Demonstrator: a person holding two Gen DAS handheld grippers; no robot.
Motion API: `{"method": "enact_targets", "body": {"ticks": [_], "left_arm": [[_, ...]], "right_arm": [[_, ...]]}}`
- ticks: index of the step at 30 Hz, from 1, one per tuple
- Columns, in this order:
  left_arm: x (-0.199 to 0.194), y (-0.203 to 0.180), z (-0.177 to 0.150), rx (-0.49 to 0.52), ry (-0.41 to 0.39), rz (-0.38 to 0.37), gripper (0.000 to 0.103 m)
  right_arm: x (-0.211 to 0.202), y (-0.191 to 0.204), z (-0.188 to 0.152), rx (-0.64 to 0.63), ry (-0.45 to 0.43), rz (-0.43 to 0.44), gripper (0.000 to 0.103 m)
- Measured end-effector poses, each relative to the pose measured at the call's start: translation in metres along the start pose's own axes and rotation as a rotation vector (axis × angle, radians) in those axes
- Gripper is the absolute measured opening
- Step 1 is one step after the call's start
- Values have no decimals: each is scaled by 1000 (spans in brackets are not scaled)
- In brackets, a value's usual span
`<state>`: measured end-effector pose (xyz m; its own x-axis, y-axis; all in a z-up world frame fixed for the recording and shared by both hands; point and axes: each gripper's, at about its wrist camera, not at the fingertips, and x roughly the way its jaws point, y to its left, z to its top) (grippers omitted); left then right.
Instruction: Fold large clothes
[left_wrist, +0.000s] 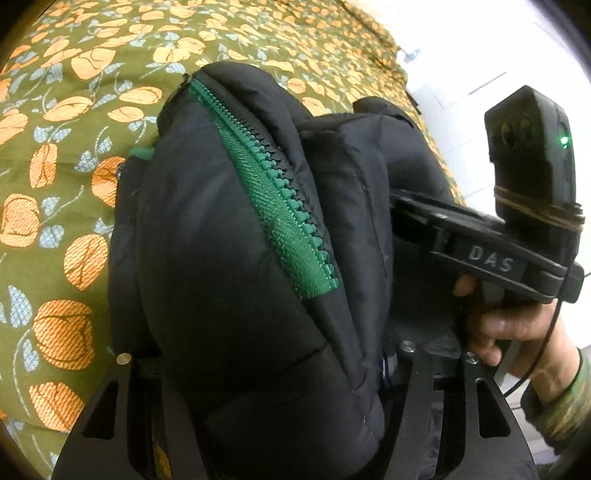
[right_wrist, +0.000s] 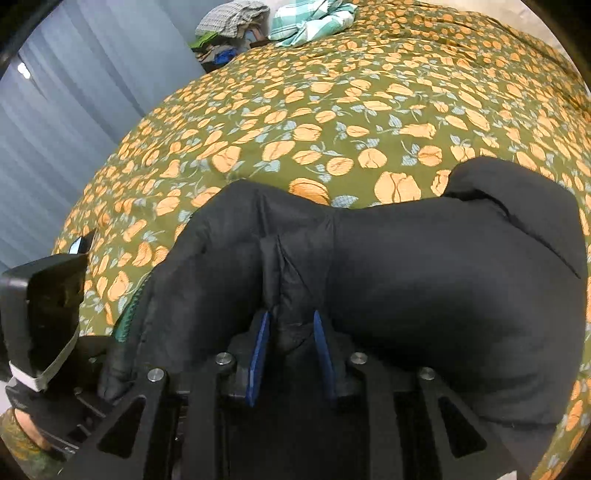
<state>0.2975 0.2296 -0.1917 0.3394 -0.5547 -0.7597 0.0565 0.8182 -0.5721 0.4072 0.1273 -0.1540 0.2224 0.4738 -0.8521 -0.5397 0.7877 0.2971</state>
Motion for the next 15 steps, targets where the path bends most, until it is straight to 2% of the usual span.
{"method": "enact_targets", "body": {"ticks": [4,8,10,13,15], "left_arm": [[2,-8,4,23,2,3,64],[-6,-2,-4,3,-9,-20,64],[-6,2,-2,-3,-11,-27,64],[-5,0,-2,-1,-13,-19,65],[-7,3,-6,-3,-15,-17,65]], "right_arm": [[-11,4,-12,-20,-37,-22,24],[-68,19,-47,-60,-123,33,27],[-99,36,-79,-119,-161,59,28],[-111,57,-118,-187,-162,81,28],[-93,62,-138,-202,-119,52,28]]}}
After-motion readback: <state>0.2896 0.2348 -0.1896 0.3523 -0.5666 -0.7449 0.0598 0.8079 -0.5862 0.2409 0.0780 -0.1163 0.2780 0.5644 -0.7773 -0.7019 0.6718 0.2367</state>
